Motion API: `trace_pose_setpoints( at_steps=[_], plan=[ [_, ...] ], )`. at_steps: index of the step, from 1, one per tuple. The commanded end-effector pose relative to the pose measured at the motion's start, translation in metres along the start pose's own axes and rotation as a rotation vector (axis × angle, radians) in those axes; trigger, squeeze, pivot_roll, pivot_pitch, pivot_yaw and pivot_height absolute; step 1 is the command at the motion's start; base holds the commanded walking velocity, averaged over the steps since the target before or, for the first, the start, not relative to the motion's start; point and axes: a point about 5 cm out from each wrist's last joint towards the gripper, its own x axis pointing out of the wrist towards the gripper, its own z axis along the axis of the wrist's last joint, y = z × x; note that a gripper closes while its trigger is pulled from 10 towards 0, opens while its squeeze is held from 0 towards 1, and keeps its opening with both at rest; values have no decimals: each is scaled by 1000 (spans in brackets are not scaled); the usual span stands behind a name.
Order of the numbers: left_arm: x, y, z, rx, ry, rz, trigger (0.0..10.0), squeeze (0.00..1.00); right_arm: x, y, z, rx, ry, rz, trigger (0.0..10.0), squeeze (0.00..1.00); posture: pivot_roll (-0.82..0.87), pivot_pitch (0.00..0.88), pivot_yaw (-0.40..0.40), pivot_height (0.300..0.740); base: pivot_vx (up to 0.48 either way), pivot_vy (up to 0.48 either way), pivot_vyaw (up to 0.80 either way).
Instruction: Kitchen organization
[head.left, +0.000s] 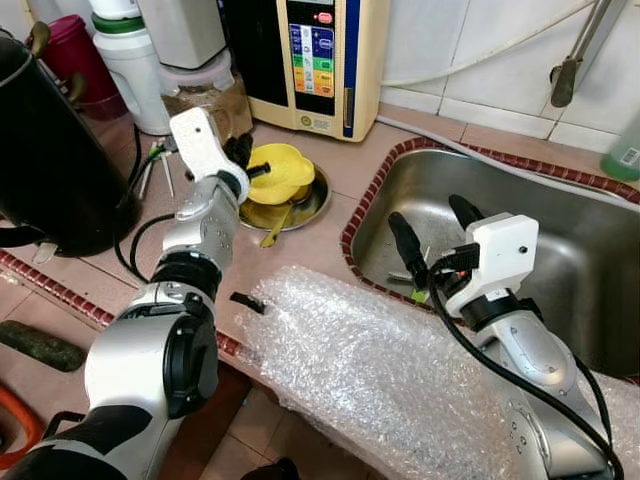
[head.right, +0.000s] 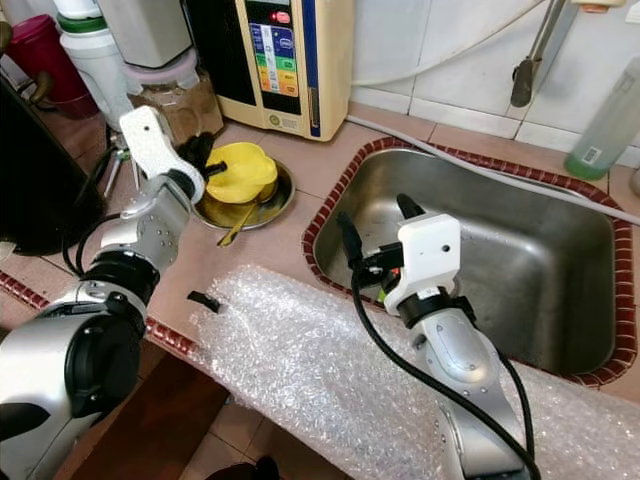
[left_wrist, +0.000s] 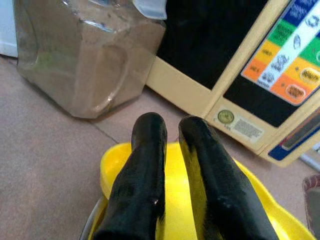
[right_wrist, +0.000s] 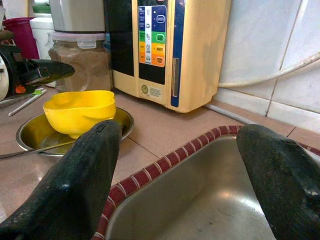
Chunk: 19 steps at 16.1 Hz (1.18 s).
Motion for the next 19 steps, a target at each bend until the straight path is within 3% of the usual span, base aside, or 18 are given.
trace_pose_setpoints(
  at_steps=[1,6,9,14,19],
  plan=[
    [1,3,14,-15,-51,23,10000,1000,1,3,1,4,-5,4,10000,0,-49,178,93,740,0,0,0],
    [2,2,14,-66,-44,15,10000,1000,3,5,1,7,-8,8,10000,0,-42,181,95,740,0,0,0],
    [3,-2,12,-169,-7,35,10000,1000,4,6,1,8,-12,6,10000,0,-39,183,99,740,0,0,0],
    [6,-11,15,-252,34,22,10000,1000,4,8,-1,16,-12,2,10000,0,-35,185,110,740,0,0,0],
    [7,-15,19,-287,47,57,10000,1000,5,8,-1,18,-14,0,10000,0,-29,185,113,740,0,0,0]
  ],
)
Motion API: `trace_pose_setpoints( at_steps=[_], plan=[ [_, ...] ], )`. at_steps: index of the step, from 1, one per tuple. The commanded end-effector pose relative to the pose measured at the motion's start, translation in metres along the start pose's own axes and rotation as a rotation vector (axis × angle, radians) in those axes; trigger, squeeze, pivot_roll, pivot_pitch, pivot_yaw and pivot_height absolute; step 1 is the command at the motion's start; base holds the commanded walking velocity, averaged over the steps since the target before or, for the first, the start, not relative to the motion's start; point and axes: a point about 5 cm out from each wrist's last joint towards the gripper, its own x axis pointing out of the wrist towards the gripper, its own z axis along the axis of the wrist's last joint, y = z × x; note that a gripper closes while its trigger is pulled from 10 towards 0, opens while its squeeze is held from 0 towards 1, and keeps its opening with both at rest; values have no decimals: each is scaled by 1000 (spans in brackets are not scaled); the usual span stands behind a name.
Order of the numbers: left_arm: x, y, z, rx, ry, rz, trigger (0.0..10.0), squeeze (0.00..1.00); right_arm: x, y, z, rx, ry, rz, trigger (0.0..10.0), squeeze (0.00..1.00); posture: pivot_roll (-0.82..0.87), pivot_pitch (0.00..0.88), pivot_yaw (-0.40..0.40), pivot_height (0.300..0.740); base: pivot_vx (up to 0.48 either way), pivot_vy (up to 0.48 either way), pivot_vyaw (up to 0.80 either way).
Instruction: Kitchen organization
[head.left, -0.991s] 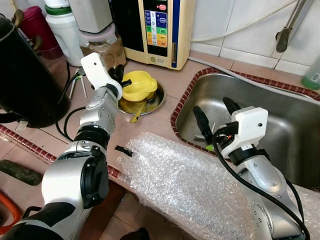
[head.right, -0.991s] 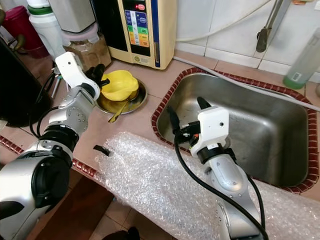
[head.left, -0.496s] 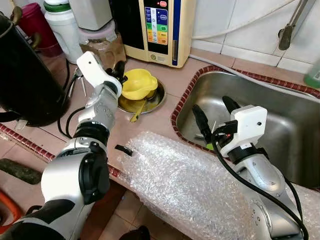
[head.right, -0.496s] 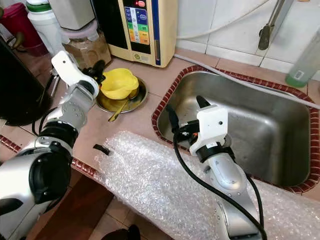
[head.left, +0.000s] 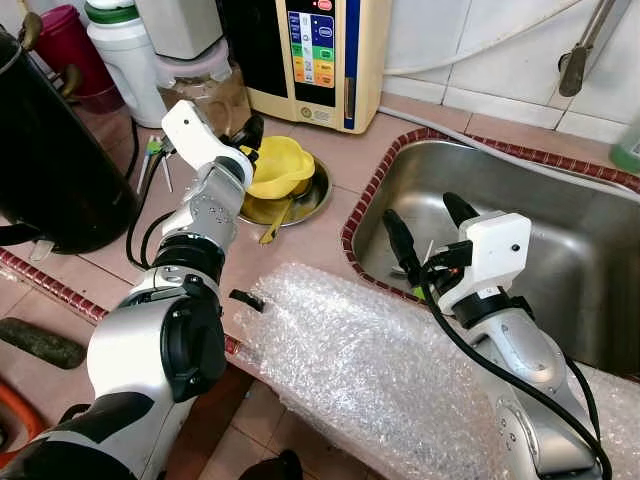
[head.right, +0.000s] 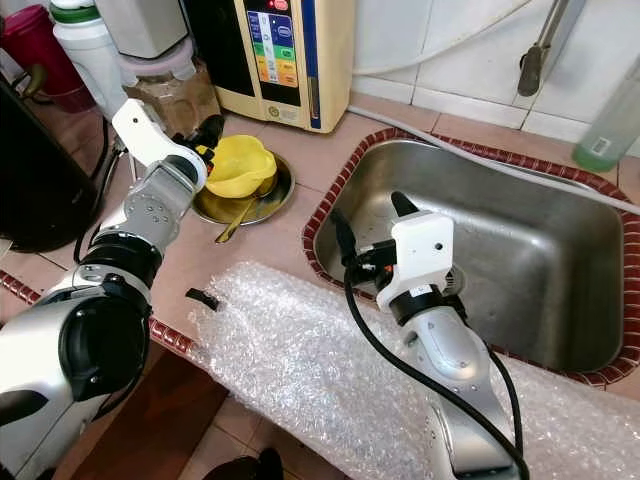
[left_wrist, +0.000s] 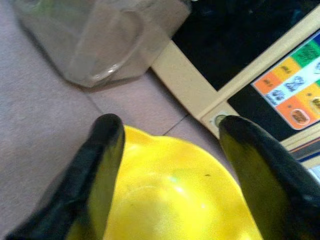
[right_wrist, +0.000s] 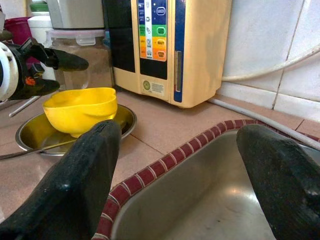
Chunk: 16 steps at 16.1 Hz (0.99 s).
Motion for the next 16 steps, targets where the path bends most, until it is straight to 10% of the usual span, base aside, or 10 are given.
trace_pose_setpoints(
  at_steps=[1,16],
  plan=[
    [1,-7,8,-12,-1,8,10000,1000,1,3,-1,2,-3,6,10000,0,-29,185,113,740,0,0,0],
    [-9,-27,5,204,124,23,10000,1000,2,4,-3,6,-2,2,10000,0,-11,189,116,740,0,0,0]
  ],
)
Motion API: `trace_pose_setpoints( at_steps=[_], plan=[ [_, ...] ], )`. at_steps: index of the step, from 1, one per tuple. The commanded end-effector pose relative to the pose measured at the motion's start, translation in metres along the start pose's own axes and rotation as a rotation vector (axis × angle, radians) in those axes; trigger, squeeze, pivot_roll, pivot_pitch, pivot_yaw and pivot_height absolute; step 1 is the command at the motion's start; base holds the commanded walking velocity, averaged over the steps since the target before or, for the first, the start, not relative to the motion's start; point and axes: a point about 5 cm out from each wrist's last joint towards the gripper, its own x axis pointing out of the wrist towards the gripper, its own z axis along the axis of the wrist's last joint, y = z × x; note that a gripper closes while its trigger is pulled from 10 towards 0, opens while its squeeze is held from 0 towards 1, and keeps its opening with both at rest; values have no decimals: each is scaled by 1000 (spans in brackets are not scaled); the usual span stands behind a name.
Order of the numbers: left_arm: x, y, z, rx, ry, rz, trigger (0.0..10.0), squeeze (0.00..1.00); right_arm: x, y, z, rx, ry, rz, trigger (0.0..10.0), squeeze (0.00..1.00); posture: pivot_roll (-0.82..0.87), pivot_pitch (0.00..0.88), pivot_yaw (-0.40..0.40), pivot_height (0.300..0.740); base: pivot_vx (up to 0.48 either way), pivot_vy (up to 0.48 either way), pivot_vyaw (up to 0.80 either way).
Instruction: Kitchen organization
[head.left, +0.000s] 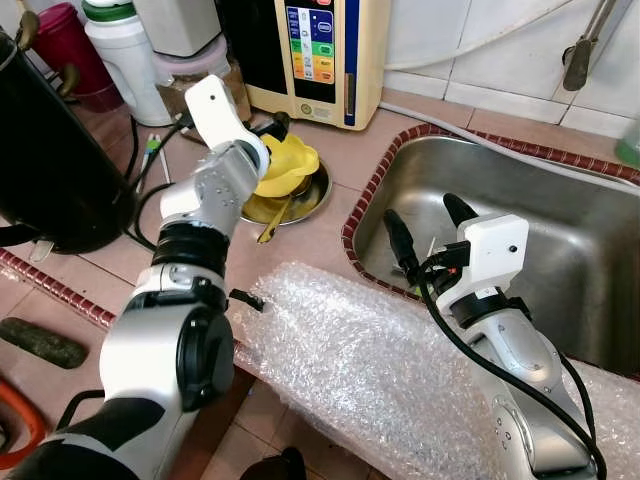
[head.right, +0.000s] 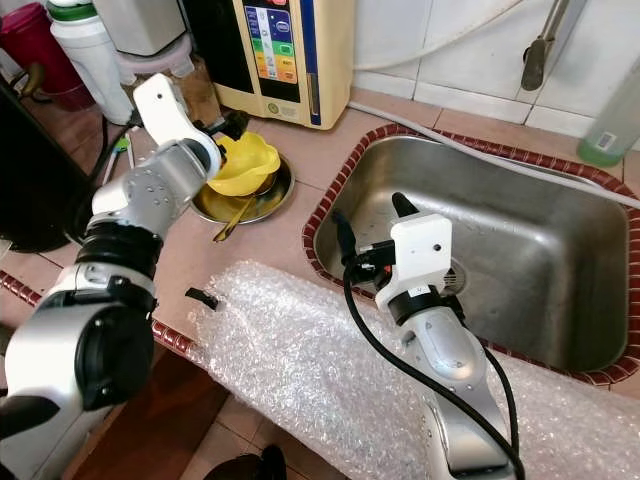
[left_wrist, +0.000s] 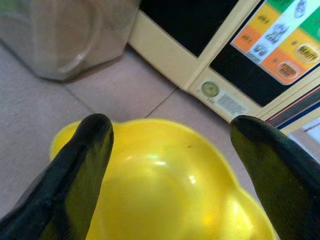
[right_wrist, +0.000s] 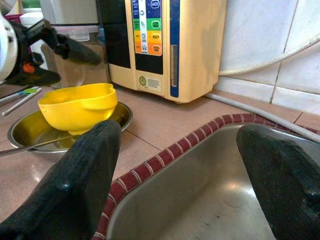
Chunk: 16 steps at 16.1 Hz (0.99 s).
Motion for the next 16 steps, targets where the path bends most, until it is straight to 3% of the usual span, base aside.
trace_pose_setpoints(
  at_steps=[1,3,5,12,13,14,15,16],
  plan=[
    [-2,10,-2,16,11,51,10000,1000,1,5,-1,4,0,22,10000,0,-11,189,116,740,0,0,0],
    [-8,17,-3,69,-3,77,10000,1000,2,6,-2,4,-1,28,10000,0,-4,184,113,740,0,0,0],
    [-11,24,-10,91,42,125,10000,1000,3,6,-2,4,-2,32,10000,0,-6,182,114,740,0,0,0],
    [-15,14,-25,54,133,44,10000,1000,4,9,-2,10,-3,52,10000,0,-4,184,113,740,0,0,0],
    [-14,16,-25,72,141,63,4510,0,4,9,-2,9,-2,48,10000,0,-6,187,115,740,0,0,0],
    [-13,19,-25,72,147,81,1882,0,3,8,-2,8,-2,46,10000,0,-7,188,116,740,0,0,0],
    [-13,22,-27,63,162,83,0,0,2,8,-3,7,0,42,10000,0,-9,189,117,740,0,0,0],
    [-13,22,-28,63,171,67,0,0,2,8,-3,7,1,41,10000,0,-8,190,117,740,0,0,0]
  ],
)
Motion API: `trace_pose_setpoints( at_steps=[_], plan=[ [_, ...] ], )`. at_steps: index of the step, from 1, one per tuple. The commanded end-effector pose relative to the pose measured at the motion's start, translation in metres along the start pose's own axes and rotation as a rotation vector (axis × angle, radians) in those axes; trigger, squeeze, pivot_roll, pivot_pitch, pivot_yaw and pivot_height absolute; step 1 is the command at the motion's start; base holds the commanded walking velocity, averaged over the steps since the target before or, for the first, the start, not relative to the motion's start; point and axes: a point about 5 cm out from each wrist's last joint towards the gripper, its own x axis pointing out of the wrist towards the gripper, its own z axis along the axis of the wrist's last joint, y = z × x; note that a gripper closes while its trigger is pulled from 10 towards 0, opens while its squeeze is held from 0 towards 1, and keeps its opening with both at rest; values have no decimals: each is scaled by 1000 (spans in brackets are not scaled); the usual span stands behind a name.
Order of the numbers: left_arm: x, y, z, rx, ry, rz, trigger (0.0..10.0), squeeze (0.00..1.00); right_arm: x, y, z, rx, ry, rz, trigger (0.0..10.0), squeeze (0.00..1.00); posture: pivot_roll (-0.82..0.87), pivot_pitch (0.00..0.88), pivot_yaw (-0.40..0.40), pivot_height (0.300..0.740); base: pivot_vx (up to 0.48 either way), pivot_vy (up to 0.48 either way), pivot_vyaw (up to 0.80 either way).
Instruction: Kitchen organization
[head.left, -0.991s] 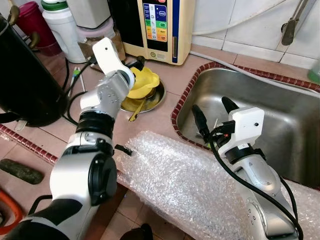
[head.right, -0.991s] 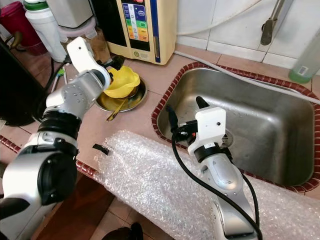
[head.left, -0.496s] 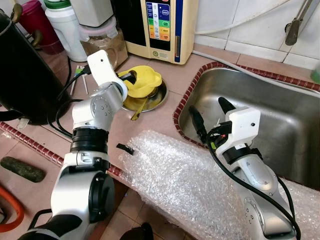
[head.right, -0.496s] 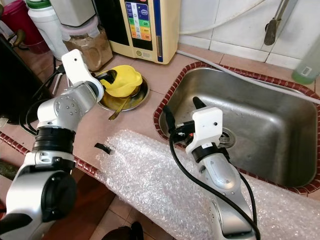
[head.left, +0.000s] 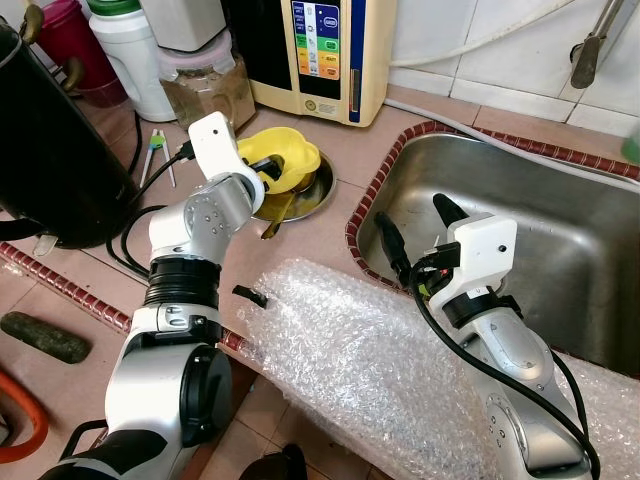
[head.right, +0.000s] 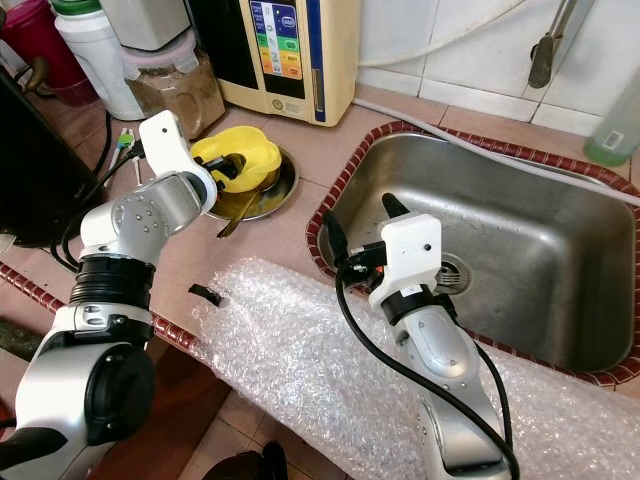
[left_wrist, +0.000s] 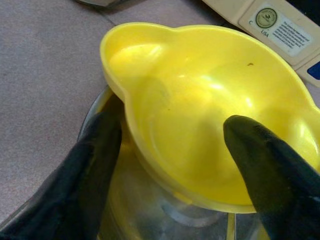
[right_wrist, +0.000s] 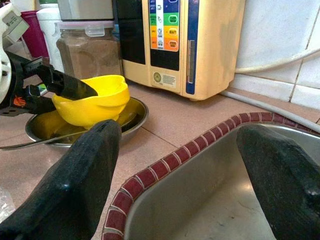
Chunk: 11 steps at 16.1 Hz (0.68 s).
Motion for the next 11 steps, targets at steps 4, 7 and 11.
trace_pose_setpoints(
  at_steps=[4,7,11],
  plan=[
    [3,14,-9,6,54,45,0,0,-1,2,-1,3,0,5,10000,0,-3,191,114,740,0,0,0],
    [3,15,-11,15,58,40,0,0,0,2,-1,3,1,7,10000,0,-3,194,113,740,0,0,0],
    [3,16,-13,19,60,41,0,0,-1,2,-1,4,2,6,10000,0,-4,195,115,740,0,0,0]
  ],
)
